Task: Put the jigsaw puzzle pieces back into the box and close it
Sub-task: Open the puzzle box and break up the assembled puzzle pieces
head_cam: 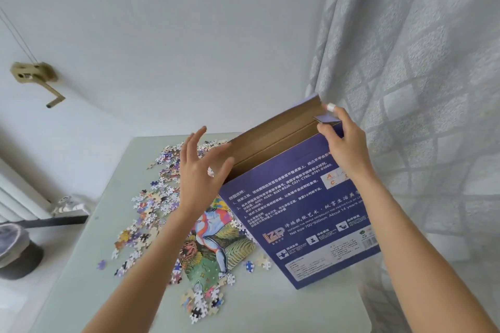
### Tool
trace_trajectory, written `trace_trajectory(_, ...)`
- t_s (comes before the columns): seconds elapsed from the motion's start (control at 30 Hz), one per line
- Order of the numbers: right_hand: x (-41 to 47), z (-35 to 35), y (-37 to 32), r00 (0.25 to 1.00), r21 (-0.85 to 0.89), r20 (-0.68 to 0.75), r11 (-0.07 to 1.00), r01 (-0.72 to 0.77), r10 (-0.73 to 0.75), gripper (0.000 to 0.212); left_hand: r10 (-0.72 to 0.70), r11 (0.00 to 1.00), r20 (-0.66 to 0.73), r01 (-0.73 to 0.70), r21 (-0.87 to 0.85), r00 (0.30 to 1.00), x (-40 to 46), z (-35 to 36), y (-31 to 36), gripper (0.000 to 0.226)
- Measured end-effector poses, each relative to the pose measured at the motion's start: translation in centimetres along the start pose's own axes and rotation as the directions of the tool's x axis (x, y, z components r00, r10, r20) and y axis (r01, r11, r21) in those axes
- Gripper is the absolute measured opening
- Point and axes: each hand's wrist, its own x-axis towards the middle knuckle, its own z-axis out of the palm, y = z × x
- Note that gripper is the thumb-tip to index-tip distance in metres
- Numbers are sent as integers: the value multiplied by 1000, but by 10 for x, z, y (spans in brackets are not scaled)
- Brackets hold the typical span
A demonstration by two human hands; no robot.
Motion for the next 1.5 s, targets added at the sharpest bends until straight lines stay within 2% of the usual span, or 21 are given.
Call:
trace_trajectory(0.03, 1, -1, 1, 1000, 24, -14, 1000, -9, 10, 34, -143, 985, 115, 153, -84, 983, -5, 0, -3, 26)
trace_trajectory(0.1, 2, -4, -1, 998, 64, -33, 997, -53, 55, 32, -324, 855, 358, 433, -286, 876, -9, -1, -4, 46)
trace_trajectory(0.17, 3, -3, -5, 995, 102, -21, 990, -98, 101, 30, -382, 733, 506, 587, -344, 773, -9, -1, -1, 68)
trace_trajectory(0.2, 4, -2, -7, 992, 128, -16, 984, -121, 124, 29, -386, 713, 521, 605, -354, 761, -10, -2, -1, 72)
trace_trajectory(0.3, 12, 1, -21, 987, 204, -21, 967, -152, 160, 27, -403, 641, 425, 582, -501, 810, -4, -14, -5, 60)
trace_trajectory(0.4, 31, 18, -43, 986, 318, 18, 934, -163, 166, 21, -452, 584, 235, 484, -652, 861, 17, -44, -15, 47)
trace_trajectory(0.5, 47, 59, -66, 987, 400, 93, 903, -156, 129, 18, -485, 663, 46, 401, -632, 873, 36, -81, -33, 42)
trace_trajectory(0.63, 67, 120, -79, 976, 412, 189, 894, -178, 107, 36, -505, 705, -105, 339, -623, 857, 45, -119, -68, 32)
trace_trajectory(0.77, 92, 200, -103, 954, 423, 284, 881, -213, 95, 34, -494, 774, -239, 297, -560, 836, 51, -164, -121, 19)
trace_trajectory(0.83, 105, 242, -110, 942, 416, 317, 877, -241, 109, 40, -495, 807, -264, 325, -494, 827, 53, -181, -144, 19)
trace_trajectory(0.93, 121, 301, -121, 924, 416, 357, 863, -287, 136, 42, -503, 829, -254, 378, -412, 827, 57, -206, -178, 36)
trace_trajectory(1.07, 140, 369, -128, 897, 474, 403, 797, -374, 181, 23, -496, 858, -272, 418, -298, 825, 66, -234, -222, 52)
trace_trajectory(1.23, 162, 435, -123, 843, 485, 494, 737, -471, 213, 35, -445, 896, -326, 409, -175, 834, 84, -245, -260, 55)
trace_trajectory(1.33, 176, 461, -119, 842, 447, 491, 766, -463, 222, 36, -421, 903, -344, 425, -70, 839, 93, -245, -277, 56)
trace_trajectory(1.5, 201, 480, -121, 869, 392, 449, 827, -403, 211, 30, -401, 907, -340, 420, -21, 851, 105, -243, -280, 52)
